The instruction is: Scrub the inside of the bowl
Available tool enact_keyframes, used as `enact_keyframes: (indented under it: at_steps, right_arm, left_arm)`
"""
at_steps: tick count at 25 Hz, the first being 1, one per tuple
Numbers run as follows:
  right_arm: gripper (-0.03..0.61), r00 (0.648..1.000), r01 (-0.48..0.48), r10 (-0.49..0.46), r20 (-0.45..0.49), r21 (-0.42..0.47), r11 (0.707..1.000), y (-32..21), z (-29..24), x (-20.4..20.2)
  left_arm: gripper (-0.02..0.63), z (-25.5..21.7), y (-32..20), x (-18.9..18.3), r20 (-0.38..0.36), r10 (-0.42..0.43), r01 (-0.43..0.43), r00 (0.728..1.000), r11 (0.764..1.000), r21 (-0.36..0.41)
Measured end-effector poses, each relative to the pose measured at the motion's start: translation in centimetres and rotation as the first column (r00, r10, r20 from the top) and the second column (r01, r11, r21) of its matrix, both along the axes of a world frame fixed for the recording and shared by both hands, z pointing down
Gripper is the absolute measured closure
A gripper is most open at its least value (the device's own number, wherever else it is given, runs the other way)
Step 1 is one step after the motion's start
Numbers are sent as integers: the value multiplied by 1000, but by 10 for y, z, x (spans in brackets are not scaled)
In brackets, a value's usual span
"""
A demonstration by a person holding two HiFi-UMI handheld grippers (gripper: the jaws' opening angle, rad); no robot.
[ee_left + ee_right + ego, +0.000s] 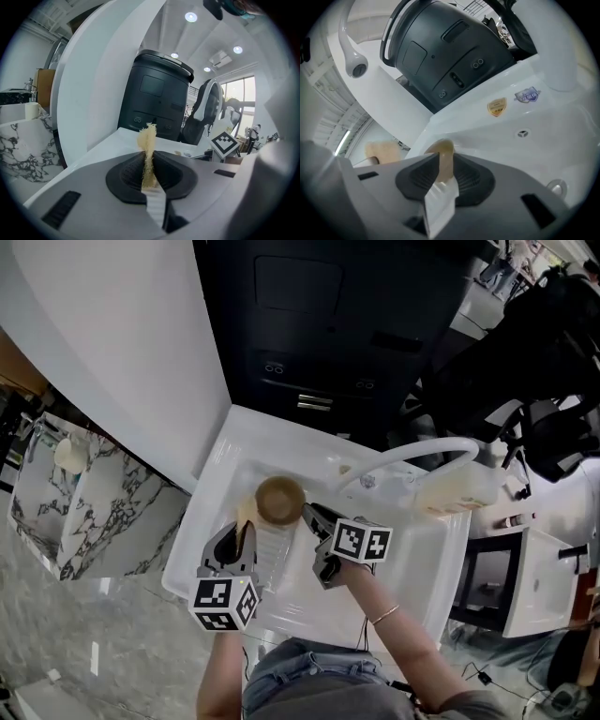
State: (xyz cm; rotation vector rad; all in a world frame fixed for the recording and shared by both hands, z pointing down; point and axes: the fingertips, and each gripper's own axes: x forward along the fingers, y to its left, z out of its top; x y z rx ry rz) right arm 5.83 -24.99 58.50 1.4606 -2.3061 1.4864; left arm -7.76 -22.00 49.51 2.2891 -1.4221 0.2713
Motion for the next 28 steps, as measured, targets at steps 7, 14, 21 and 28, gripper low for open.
enact_keyframes:
  at_steps: [7,14,21,28]
  right_arm:
    - [494,999,6,-5,36,-24,1000,-9,9,-5]
    - [494,998,11,-7,68,-58,998,-8,18,-13]
    - [495,997,10,-5,73,-58,998,-12,19,-14]
    - [549,1000,8,-6,27,-55,998,-13,21,-11]
  left_arm:
    - [568,12,-6,2,8,-3,4,1000,999,-32]
    - [568,19,-10,0,5,-11,12,1000,999,-47]
    - [568,20,-14,-3,8,-21,21,1000,998,-59]
    - [568,20,-9,-6,12,-25,25,1000,998,-60]
